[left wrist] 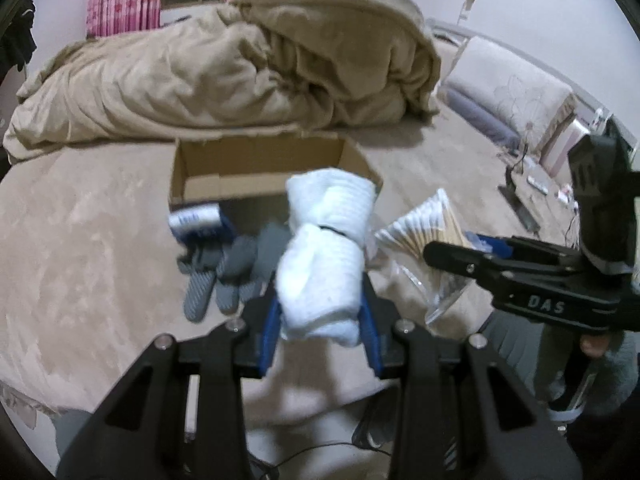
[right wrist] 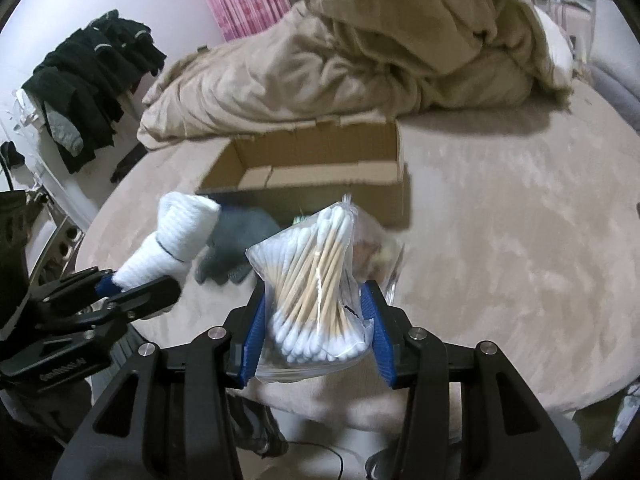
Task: Organize objects
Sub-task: 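Lower the white socks into the box with the left tool while the right tool drops the swab bag in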
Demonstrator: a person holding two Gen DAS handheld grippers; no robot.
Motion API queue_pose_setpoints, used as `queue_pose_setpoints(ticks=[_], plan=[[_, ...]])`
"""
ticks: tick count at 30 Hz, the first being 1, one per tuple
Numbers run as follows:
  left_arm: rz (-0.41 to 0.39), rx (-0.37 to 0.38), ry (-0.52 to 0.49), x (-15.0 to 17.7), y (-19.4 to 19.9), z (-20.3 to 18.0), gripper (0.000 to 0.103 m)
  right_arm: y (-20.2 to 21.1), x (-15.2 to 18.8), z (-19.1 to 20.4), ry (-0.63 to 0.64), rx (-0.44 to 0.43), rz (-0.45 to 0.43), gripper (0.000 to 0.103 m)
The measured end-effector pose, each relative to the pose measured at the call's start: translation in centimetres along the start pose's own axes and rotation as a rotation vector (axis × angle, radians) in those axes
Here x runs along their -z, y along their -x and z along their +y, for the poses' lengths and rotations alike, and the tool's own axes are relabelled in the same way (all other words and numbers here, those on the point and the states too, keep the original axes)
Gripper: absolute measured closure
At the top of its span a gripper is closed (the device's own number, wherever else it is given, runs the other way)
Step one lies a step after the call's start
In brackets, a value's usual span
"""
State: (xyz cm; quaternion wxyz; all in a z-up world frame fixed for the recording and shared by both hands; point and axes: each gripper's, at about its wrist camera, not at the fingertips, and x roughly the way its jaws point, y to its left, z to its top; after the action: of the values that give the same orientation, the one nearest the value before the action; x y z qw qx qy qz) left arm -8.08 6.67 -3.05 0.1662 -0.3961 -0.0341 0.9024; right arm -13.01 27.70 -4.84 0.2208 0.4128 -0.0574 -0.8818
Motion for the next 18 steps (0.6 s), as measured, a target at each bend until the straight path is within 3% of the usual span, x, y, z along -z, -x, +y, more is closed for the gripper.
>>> queue_pose_setpoints(ticks=[11,18], plan=[[-0.075,0.018,0.027,-5.3,0.0,1.4,0.067,0.8,-5.8,-0.3,0.032,0.004,-0.114,0.054],[-0.059,0.026,0.041,-8.6,-4.0,2.7,0.067,-1.8,-9.2,-1.6,0.020,0.011,-0.138,0.054]])
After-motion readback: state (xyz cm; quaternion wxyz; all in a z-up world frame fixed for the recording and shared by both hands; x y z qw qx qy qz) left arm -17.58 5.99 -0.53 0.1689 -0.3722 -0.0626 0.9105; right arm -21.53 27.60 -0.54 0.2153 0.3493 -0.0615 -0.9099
